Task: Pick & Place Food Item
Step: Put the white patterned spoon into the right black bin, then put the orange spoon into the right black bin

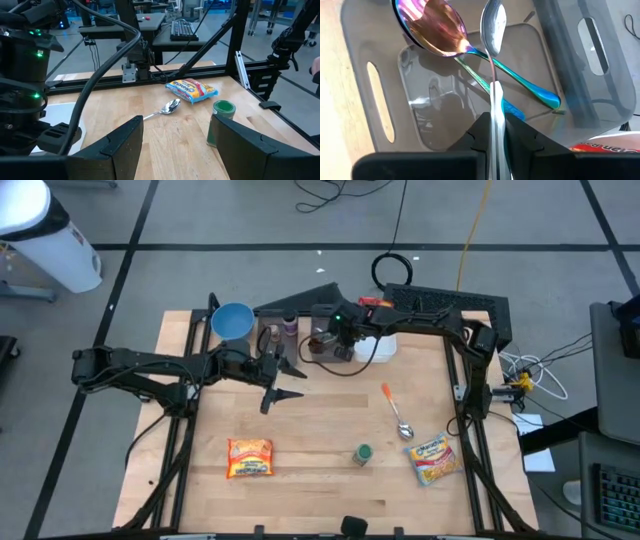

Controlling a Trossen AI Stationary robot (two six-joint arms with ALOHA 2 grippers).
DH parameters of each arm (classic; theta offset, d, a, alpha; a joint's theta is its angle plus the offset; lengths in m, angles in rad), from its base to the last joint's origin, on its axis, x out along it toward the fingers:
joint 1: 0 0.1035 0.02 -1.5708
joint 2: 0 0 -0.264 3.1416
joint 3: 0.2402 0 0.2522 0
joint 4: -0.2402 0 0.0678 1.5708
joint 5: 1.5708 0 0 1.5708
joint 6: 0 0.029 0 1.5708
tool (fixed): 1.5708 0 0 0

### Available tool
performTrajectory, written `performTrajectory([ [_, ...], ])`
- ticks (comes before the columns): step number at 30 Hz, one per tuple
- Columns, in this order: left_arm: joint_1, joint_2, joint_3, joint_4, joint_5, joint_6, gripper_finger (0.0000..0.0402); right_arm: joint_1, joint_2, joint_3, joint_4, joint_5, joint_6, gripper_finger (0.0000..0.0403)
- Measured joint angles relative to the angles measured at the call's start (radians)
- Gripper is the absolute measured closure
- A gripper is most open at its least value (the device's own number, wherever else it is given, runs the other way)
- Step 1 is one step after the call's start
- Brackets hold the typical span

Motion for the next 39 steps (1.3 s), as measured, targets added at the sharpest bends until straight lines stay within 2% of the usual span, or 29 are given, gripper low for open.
performTrajectory([
  [17, 0.0, 0.0, 0.0, -0.023, 0.0, -0.002, 0.0156, 0.001, 0.0, 0.0, 0.02, -0.003, -0.012, 0.0312],
  [26, 0.001, 0.0, 0.0, -0.023, 0.0, -0.002, 0.0156, 0.012, -0.017, 0.0, 0.019, 0.001, -0.012, 0.0223],
  [32, 0.0, 0.0, 0.0, -0.016, -0.014, -0.027, 0.0156, 0.033, -0.081, 0.0, 0.027, -0.004, 0.002, 0.0171],
  [34, 0.001, 0.0, 0.0, -0.015, -0.033, -0.037, 0.0156, 0.045, -0.113, -0.002, 0.018, -0.002, 0.001, 0.0163],
  [39, 0.001, 0.0, 0.001, 0.013, -0.037, -0.053, 0.0156, 0.087, -0.239, -0.063, 0.149, -0.028, 0.022, 0.0161],
])
